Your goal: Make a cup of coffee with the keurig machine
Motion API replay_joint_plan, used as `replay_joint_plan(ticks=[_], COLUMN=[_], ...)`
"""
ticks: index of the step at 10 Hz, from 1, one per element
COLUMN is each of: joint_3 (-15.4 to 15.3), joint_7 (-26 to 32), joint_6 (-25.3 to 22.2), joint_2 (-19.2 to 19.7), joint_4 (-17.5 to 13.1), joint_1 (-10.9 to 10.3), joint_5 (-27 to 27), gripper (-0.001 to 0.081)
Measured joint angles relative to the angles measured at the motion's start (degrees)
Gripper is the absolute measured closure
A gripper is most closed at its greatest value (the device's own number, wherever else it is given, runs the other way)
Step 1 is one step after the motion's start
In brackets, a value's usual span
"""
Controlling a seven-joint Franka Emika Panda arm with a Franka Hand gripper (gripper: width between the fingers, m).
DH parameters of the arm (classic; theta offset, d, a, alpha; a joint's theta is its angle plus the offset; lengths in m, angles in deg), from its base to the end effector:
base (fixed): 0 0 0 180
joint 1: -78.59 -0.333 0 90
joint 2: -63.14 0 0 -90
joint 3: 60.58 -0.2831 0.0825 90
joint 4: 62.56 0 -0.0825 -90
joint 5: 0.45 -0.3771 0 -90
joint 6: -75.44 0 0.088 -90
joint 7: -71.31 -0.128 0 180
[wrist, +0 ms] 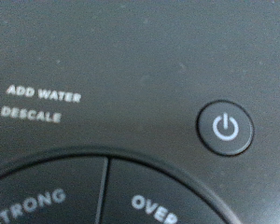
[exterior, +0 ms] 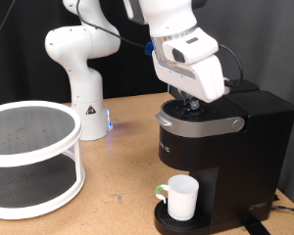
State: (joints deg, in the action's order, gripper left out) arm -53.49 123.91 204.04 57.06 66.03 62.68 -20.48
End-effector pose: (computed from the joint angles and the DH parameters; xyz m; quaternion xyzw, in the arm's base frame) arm 0.5085 0.0944 0.3743 -0.8964 -0.4148 -0.1026 0.1181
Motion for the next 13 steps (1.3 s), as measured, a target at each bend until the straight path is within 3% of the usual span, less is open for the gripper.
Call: replay_joint_plan(ticks=[2,6,13], joint_3=[0.09,0.68,1.52], joint_7=[-2.1,-6.02,-7.43], joint_6=[-2.5,-11.19,-21.71], joint_2=[0.79,4.42,9.35], joint_4=[-1.3,-6.87,-14.04], joint_1=[0.21,1.03,2.28], joint_5=[0.0,-0.47,-0.9], gripper=[0.0806,0.0806,0.0806])
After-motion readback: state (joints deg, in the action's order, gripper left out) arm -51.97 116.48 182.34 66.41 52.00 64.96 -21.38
